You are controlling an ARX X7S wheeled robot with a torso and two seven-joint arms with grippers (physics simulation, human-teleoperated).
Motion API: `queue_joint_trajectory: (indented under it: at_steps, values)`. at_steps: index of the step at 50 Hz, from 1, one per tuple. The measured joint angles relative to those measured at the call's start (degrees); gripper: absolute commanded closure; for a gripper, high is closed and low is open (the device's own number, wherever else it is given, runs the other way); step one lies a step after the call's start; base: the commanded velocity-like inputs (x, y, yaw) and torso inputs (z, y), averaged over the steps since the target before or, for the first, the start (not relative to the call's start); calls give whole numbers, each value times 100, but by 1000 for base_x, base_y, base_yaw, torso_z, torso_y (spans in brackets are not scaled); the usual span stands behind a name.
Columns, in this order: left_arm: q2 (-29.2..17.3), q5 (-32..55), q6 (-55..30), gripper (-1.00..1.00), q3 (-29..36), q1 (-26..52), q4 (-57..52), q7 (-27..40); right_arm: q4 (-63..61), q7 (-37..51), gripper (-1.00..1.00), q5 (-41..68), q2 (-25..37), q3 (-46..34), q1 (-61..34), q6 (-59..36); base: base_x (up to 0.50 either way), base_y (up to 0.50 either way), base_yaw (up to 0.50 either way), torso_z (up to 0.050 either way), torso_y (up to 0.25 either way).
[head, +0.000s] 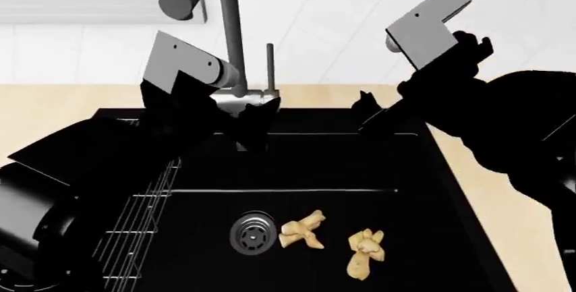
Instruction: Pick the vegetables from the sink and place them on the cutting board.
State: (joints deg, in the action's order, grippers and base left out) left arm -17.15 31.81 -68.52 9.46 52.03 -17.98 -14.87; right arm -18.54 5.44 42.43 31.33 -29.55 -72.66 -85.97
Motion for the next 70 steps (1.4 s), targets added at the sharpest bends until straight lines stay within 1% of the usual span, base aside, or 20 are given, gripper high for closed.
queue_joint_trajectory:
  at_steps: [5, 10, 16, 21, 28, 36, 51, 63, 70]
  values:
    - [-390, 263, -263, -100, 83, -114, -492, -282, -253, 729, -100, 1442, 476, -392, -359, -134, 500, -59, 0, 0, 0]
    - [-789, 544, -428, -100, 176, -233, -919, -639, -497, 1212, -100, 2528, 820, -728, -615, -185, 500, -44, 0, 0, 0]
    - [-1185, 795, -509, -100, 297, -342, -1262, -1024, -787, 1472, -100, 3406, 1091, -1034, -800, -167, 500, -18, 0, 0, 0]
    - [-1298, 802, -548, -100, 379, -343, -1320, -1058, -953, 1557, -100, 3812, 1228, -1210, -842, -72, 400, -10, 0, 0, 0]
    - [-1190, 599, -487, -100, 652, -288, -1238, -879, -1009, 1722, -100, 4142, 1292, -1337, -779, 144, 0, 0, 0, 0, 0]
    - [-1007, 219, -158, -100, 1227, -137, -804, -827, -967, 1823, -100, 4229, 1222, -1526, -695, 287, 0, 0, 0, 0, 0]
    - [-584, -463, 647, -100, 2540, 219, 317, -1140, -973, 1816, -100, 4188, 1217, -1723, -713, 433, 0, 0, 0, 0, 0]
    - [-249, -825, 1165, -100, 3265, 380, 1274, -1411, -981, 1692, -100, 4012, 1225, -1848, -702, 573, 0, 0, 0, 0, 0]
    - [-69, -995, 1430, -100, 3568, 432, 1910, -1536, -982, 1618, -100, 3916, 1248, -1905, -679, 657, 0, 0, 0, 0, 0]
